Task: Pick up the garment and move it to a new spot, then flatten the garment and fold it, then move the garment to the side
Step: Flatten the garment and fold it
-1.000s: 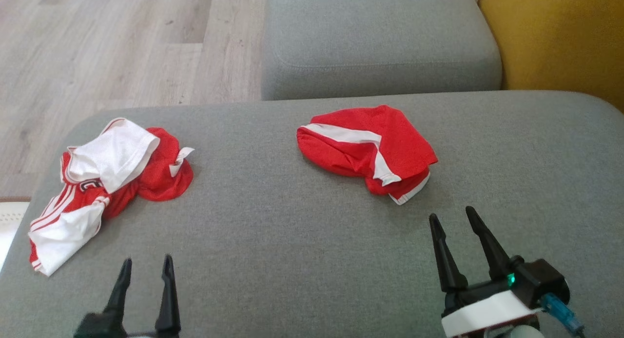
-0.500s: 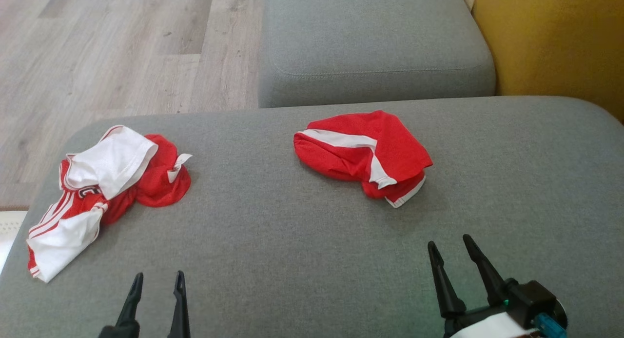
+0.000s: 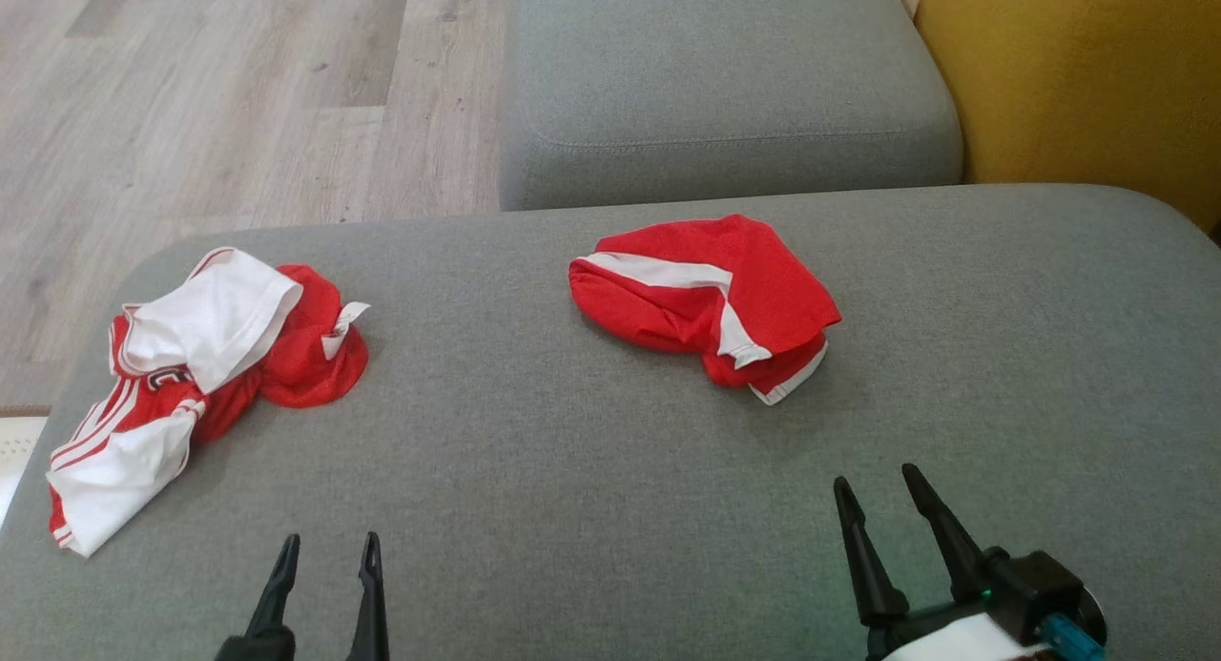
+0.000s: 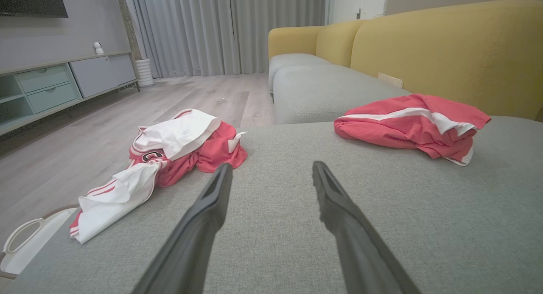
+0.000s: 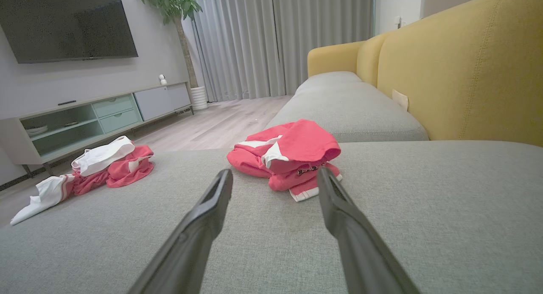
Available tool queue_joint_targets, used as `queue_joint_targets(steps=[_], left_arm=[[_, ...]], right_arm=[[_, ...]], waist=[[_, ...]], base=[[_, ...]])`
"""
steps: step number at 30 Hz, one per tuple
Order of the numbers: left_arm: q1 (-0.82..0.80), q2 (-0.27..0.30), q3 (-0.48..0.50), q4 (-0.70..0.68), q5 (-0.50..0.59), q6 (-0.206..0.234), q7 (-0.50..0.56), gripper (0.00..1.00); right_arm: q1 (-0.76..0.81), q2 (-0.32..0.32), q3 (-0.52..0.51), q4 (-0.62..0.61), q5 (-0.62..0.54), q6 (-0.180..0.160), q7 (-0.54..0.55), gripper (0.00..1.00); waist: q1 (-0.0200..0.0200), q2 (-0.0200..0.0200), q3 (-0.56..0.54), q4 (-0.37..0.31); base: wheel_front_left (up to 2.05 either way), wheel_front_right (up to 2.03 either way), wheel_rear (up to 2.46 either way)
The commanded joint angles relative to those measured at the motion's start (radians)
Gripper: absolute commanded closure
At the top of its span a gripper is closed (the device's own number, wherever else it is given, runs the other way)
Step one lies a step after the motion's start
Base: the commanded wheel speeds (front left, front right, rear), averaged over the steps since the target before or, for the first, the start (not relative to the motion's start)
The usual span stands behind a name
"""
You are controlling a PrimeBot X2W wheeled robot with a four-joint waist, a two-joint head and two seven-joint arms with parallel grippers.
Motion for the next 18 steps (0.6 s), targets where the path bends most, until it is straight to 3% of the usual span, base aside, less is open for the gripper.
queue_joint_targets(steps=[1,18], left_arm=[[-0.063,-0.009,0.024,-0.028,0.009,0.010,-0.009,0.00],[-0.062,-0.010,0.019,-0.018,0.012,0.021,-0.009,0.00]], right_arm=[[-0.038,-0.001,0.023,-0.027,0.006,-0.001,-0.003,0.00],[-0.041,-0.001,0.027,-0.020,0.009,-0.001,-0.003,0.00]], waist=[[0.0001,0.0000,0.000,0.001],[0.0001,0.0000,-0.005,-0.004]], base=[[0.00,0.00,0.00],[0.00,0.00,0.00]])
